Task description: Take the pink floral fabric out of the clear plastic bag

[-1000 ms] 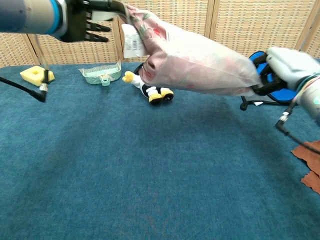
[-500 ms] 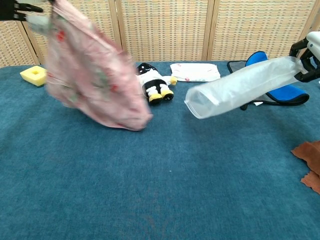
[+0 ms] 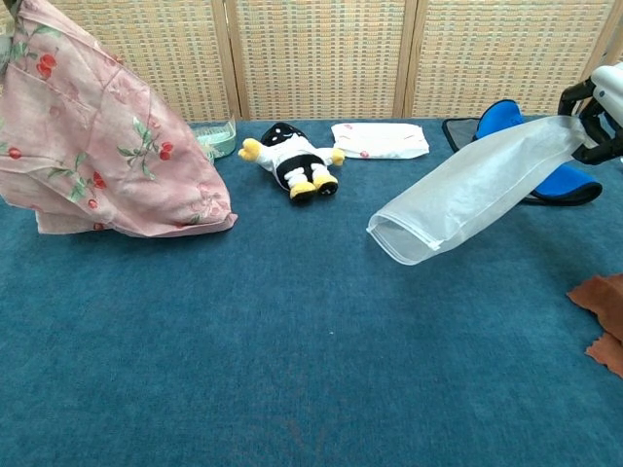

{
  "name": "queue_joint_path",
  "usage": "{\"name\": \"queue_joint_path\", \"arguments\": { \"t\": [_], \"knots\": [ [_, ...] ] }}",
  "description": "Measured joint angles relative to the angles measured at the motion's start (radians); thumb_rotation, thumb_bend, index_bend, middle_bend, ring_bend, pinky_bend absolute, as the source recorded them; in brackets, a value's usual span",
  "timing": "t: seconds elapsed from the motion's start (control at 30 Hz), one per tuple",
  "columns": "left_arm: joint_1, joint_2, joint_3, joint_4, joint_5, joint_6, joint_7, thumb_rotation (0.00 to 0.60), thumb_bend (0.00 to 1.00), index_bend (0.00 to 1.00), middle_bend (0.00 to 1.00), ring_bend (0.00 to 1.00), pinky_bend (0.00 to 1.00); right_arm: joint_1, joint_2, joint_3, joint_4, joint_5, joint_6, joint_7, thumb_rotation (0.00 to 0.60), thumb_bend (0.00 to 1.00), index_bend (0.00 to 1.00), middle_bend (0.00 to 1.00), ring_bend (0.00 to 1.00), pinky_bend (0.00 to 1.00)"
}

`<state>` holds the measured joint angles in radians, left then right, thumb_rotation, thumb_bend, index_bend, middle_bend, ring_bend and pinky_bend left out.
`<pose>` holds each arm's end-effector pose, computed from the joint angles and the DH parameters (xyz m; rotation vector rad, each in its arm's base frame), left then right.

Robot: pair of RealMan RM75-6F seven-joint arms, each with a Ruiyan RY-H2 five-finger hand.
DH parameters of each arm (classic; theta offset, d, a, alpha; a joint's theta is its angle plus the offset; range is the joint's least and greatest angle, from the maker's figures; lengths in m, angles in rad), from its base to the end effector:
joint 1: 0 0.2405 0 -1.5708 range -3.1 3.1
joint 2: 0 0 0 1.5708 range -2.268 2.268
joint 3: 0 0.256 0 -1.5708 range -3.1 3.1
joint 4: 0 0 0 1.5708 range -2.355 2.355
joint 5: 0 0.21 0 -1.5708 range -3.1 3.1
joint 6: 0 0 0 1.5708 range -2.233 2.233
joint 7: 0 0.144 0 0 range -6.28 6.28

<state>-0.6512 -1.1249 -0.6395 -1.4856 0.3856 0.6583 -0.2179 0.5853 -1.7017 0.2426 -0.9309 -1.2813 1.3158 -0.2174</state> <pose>-0.2116 0.4317 0.1871 -0.7434 -1.7703 -1.3462 -0.2499 -0.3713 0.0482 1.3887 -0.5709 0.9250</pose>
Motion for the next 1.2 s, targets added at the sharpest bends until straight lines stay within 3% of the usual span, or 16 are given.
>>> {"name": "queue_joint_path", "arguments": {
  "t": [0.03,0.07,0.13,0.17,0.33,0.47,0.67,0.8,1.0,1.2],
  "knots": [
    [0.001,0.006,0.014,0.009,0.007,-0.011,0.003,0.6,0.51,0.12,0.0,0.0,0.0,-0.001,0.002,-0.002,-0.005,-0.003,0.0,0.003,0.6,0.29,0.36,0.42,0.51,0.61],
    [0.003,0.011,0.026,0.016,0.017,-0.018,0.006,0.6,0.39,0.01,0.0,0.0,0.0,-0.004,0.008,-0.006,-0.013,-0.007,-0.002,0.006,0.6,0.11,0.18,0.22,0.27,0.36],
    [0.007,0.021,0.049,0.026,0.053,-0.031,0.018,0.6,0.23,0.0,0.0,0.0,0.0,-0.009,0.025,-0.016,-0.036,-0.013,-0.012,0.004,0.6,0.0,0.02,0.02,0.02,0.06],
    [0.01,0.026,0.06,0.028,0.073,-0.033,0.025,0.6,0.2,0.0,0.0,0.0,0.0,-0.011,0.034,-0.02,-0.051,-0.013,-0.02,0.0,0.6,0.0,0.0,0.0,0.0,0.0],
    [0.043,0.044,0.11,0.025,0.25,0.006,0.052,0.6,0.15,0.0,0.0,0.0,0.0,-0.022,0.124,-0.046,-0.192,-0.015,-0.068,-0.054,0.6,0.0,0.0,0.0,0.0,0.0],
    [0.095,0.057,0.143,0.002,0.432,0.102,0.047,0.6,0.15,0.0,0.0,0.0,0.0,-0.039,0.251,-0.076,-0.347,-0.037,-0.088,-0.101,0.6,0.0,0.0,0.0,0.0,0.0],
    [0.224,0.063,0.22,-0.032,0.755,0.379,-0.023,0.6,0.15,0.0,0.0,0.0,0.0,-0.111,0.414,-0.113,-0.483,-0.106,-0.007,-0.103,0.6,0.0,0.0,0.0,0.0,0.0],
    [0.35,0.067,0.317,-0.057,0.939,0.577,-0.083,0.6,0.15,0.0,0.0,0.0,0.0,-0.184,0.474,-0.138,-0.532,-0.141,0.079,-0.05,0.6,0.0,0.0,0.0,0.0,0.0],
    [0.502,0.052,0.454,-0.086,1.044,0.757,-0.069,0.6,0.15,0.0,0.0,0.0,0.0,-0.295,0.506,-0.186,-0.575,-0.172,0.188,0.035,0.6,0.0,0.0,0.0,0.0,0.0],
    [0.585,0.023,0.55,-0.136,1.084,0.828,0.051,0.6,0.15,0.0,0.0,0.0,0.0,-0.39,0.515,-0.234,-0.603,-0.221,0.288,0.077,0.6,0.0,0.0,0.0,0.0,0.0]
  ]
}}
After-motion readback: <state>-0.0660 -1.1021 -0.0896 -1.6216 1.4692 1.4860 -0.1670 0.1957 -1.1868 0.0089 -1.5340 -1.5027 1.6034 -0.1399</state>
